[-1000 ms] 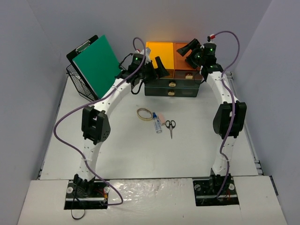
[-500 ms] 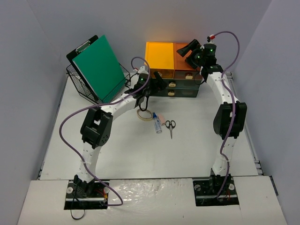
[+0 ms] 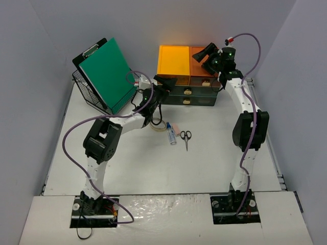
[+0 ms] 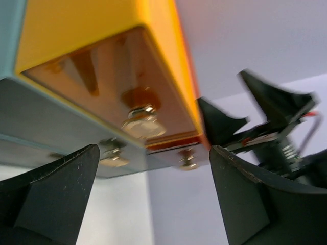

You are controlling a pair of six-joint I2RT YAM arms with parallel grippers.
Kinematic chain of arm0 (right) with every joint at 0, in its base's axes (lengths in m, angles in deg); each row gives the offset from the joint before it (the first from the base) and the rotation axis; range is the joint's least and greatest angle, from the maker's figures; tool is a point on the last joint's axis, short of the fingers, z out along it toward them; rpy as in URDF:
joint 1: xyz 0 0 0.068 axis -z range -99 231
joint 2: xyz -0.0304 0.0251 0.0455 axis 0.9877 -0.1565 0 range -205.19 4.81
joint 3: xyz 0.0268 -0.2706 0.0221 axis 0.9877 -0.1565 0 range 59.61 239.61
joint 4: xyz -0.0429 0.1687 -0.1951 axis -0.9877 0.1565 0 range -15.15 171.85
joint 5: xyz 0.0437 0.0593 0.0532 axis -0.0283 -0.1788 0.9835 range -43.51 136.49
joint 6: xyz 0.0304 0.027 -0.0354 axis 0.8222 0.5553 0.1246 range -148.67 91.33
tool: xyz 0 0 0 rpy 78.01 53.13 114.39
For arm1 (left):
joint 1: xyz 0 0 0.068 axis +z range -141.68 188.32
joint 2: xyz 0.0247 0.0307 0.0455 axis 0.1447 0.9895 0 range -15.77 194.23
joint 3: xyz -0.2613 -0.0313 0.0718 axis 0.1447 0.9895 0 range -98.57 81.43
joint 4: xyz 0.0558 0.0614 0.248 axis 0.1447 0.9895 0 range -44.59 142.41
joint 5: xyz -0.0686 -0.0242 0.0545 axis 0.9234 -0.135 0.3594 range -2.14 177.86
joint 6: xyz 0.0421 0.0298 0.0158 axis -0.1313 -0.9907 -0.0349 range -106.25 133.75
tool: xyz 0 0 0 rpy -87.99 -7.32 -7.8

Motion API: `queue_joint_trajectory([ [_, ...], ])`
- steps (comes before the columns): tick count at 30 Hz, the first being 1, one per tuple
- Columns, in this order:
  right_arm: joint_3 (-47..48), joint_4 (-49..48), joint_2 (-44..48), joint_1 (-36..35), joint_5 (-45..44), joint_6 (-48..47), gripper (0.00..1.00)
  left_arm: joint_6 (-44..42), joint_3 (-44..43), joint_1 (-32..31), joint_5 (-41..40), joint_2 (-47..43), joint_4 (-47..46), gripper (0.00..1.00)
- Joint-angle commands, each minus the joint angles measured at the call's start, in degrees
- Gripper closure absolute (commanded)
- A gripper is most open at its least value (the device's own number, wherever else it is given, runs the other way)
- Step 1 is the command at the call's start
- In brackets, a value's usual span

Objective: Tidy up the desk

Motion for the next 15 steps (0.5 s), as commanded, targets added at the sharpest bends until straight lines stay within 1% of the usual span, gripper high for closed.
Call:
queue_joint_trajectory([
  [1,-0.5,9.6,1.4,0.5,0.8,-1.1,0.22,14.4,-5.0,0.3,-3.3,2.7,-18.4,0.15],
  [3,-0.4,9.6,1.4,0.5,0.9,-1.0,0.22,18.2,-7.6,0.4,-3.5,4.6,-19.5,0.16],
  [5,-0.2,9.6,1.1,0.4,0.9,-0.9,0.22,20.2,-8.8,0.4,-4.2,6.0,-19.8,0.17],
  [9,0.0,9.5,0.9,0.5,1.0,-0.7,0.22,22.5,-10.0,0.6,-4.6,6.8,-19.2,0.21],
  [12,0.0,9.5,0.9,0.5,0.9,-0.8,0.22,22.6,-9.5,0.6,-4.8,6.2,-18.0,0.27],
  [15,0.0,9.5,0.7,0.6,0.9,-0.7,0.23,22.1,-8.3,0.8,-5.0,5.0,-17.6,0.39],
])
